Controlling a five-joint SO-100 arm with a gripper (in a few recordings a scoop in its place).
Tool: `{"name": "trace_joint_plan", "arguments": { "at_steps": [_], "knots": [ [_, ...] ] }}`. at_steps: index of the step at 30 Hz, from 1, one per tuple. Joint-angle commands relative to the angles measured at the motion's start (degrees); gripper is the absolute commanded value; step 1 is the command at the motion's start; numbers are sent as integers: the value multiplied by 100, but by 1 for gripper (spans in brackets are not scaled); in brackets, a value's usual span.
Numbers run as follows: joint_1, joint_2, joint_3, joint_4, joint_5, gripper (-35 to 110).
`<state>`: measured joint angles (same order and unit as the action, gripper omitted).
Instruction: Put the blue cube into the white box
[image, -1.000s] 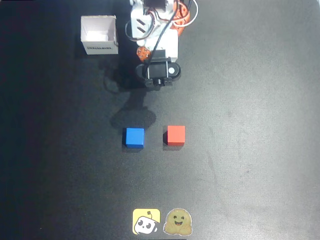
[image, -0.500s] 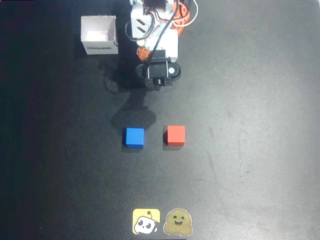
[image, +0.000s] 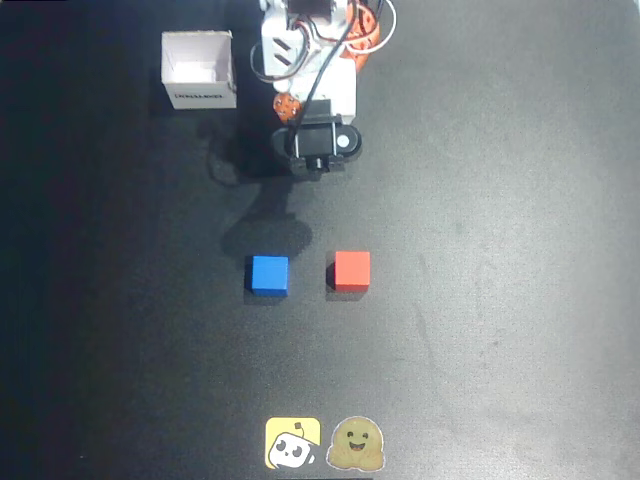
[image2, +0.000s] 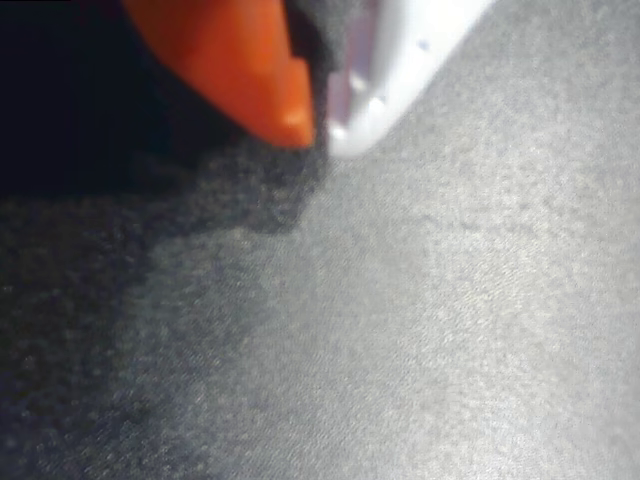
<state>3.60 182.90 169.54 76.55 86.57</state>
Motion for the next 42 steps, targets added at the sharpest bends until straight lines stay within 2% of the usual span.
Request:
{"name": "trace_joint_plan", "arguments": {
  "at_steps": [1, 12, 20, 30, 36, 42],
  "knots": [
    [-26, -9, -26, 9, 26, 0],
    [-35, 18, -70, 35, 0, 0],
    [-35, -422, -791, 246, 0, 0],
    [255, -3050, -2900, 220, -18, 0],
    [773, -4931, -4113, 9, -378, 0],
    [932, -6398, -4816, -598, -483, 0]
  ]
}}
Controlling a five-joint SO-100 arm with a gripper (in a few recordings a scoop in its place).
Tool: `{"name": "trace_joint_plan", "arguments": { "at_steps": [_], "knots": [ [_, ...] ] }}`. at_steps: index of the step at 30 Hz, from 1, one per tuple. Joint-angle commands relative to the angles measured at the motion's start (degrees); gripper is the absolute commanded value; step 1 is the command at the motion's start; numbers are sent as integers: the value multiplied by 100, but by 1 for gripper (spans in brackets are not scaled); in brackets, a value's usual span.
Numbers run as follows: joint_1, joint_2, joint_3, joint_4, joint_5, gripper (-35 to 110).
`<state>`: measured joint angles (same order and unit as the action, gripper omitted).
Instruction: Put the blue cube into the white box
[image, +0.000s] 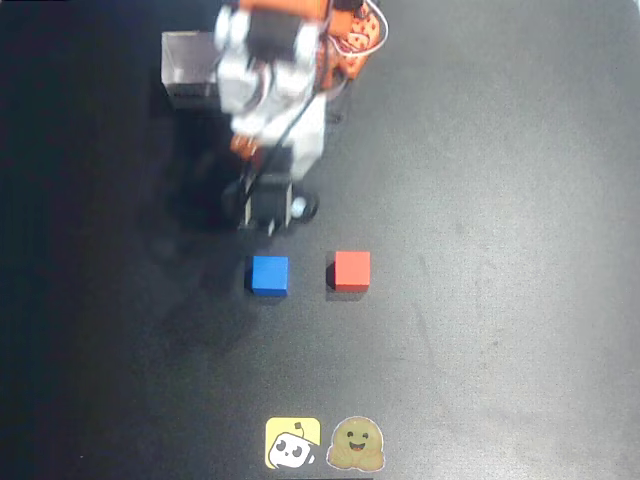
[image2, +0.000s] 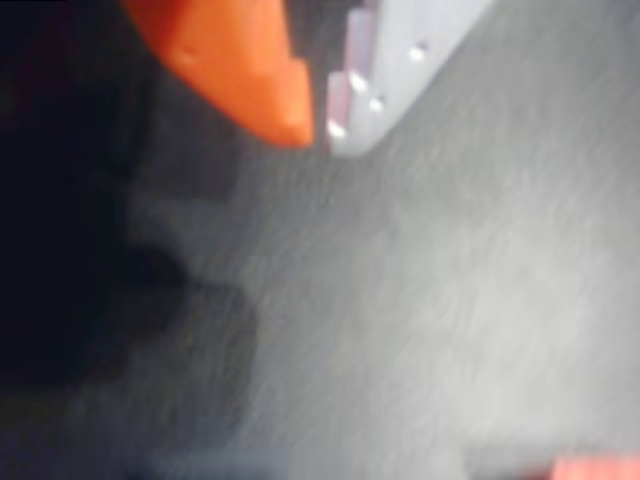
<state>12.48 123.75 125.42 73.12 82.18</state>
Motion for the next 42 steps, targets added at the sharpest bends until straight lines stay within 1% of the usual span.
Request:
{"name": "trace_joint_plan", "arguments": {
  "at_steps": [1, 9, 18, 24, 27, 42],
  "knots": [
    [44, -703, -501, -352, -44, 0],
    [26, -2180, -1564, -475, 9, 0],
    [-70, -2927, -2145, -659, 202, 0],
    [-264, -3296, -2435, -703, 378, 9],
    [-299, -3393, -2443, -844, 378, 15],
    [-387, -3779, -2399, -1266, 422, 21]
  ]
}}
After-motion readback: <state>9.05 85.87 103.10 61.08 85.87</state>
